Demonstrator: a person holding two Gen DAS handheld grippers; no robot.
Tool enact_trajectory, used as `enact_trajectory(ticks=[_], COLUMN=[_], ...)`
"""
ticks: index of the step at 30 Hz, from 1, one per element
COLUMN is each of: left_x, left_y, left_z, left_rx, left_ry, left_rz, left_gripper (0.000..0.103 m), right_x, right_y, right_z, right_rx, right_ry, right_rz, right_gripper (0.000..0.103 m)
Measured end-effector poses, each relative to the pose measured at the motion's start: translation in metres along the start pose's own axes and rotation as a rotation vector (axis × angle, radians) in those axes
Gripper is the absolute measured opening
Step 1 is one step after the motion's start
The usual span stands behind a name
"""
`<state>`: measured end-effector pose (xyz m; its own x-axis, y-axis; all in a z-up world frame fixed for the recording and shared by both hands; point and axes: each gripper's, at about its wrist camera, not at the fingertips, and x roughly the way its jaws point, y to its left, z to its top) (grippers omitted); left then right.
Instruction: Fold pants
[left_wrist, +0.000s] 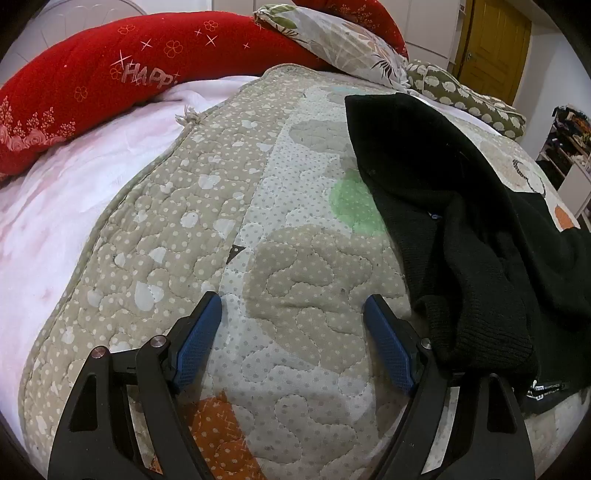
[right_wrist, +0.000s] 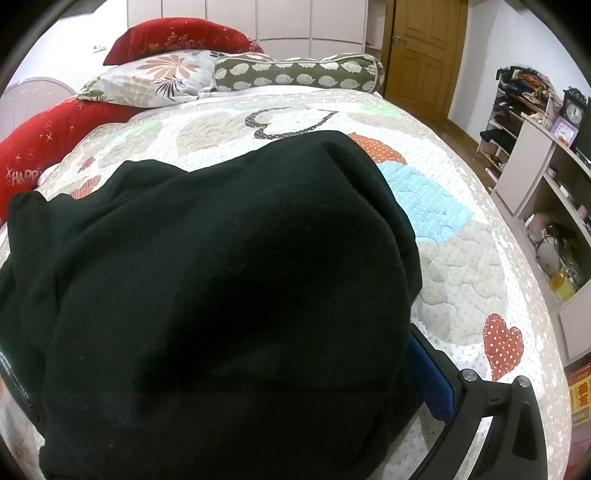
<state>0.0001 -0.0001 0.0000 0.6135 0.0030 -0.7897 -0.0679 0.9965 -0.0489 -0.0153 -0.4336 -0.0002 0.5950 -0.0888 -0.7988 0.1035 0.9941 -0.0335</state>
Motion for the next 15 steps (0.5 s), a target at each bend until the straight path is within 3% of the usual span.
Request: enact_trajectory(ticks=[9,15], left_x=[-0.001,-0.020], left_y=[0.000,0.004], left_z=[0.000,0.002], left_rx=[0.002,-0.041], left_ry=[0.002,0.079], left_rz=[0.007,-0.010], left_gripper=[0.081,0.080], right_x=[-0.001,-0.001], right_y=[-0.003,-0.003], right_z=[-0.001,-0.001], right_rx=[0.005,0.003], right_ry=[0.001,0.002], right_rz=[0.006,0.002], right_gripper=[0.103,0.103])
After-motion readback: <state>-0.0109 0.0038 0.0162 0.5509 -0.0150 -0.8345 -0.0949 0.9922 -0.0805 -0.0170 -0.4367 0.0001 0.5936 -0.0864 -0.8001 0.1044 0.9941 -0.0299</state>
